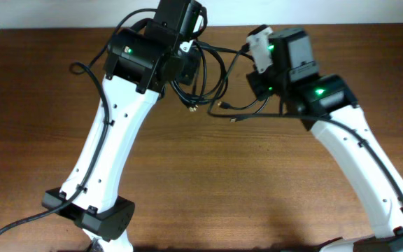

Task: Untangle cables

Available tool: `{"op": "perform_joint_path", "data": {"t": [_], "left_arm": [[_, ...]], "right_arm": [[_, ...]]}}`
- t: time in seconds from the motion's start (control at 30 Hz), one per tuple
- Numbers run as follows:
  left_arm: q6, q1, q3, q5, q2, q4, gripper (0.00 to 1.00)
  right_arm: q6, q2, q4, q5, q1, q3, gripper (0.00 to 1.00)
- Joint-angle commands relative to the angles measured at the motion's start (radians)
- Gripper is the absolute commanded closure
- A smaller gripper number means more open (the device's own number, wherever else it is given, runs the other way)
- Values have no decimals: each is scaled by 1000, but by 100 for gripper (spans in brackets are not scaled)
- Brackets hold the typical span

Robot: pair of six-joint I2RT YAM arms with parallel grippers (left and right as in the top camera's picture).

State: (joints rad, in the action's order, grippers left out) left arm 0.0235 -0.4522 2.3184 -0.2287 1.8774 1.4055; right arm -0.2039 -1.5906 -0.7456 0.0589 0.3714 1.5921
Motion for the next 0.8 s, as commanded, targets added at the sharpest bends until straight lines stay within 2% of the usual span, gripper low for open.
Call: {"op": "perform_joint_path", "data": {"t": [0.0,0.1,0.23,0.3,0.4,0.43,0.47,0.5,0.53,0.7,0.77], "left_arm": [[56,118,7,-98,-74,22,100],[64,183,7,-98,-129,46,100],[67,285,7,-101,-213,71,99],[67,347,7,-101,-259,85,92],[78,426,7,-101,-320,97,87],[82,446,7,-101,-339,97,79],[94,460,7,-95,-356,96,77],[95,466,7,-74,-369,95,92],[94,467,7,-64,-373,93,100],[92,467,6,-57,-353,105,100],[92,467,6,-58,-348,116,96]], "right_arm": [[79,3,-35,23,-156,9,96],[89,31,-36,12,-253,9,96],[94,66,-36,-143,-396,15,96],[117,70,-38,-221,-488,16,96],[115,70,-53,-269,-584,16,96],[116,70,-56,-270,-602,16,96],[115,70,-61,-277,-621,17,96],[114,70,-66,-286,-627,17,96],[114,70,-71,-297,-628,17,96],[112,70,-61,-283,-610,17,96],[116,70,-55,-288,-638,18,96]]}}
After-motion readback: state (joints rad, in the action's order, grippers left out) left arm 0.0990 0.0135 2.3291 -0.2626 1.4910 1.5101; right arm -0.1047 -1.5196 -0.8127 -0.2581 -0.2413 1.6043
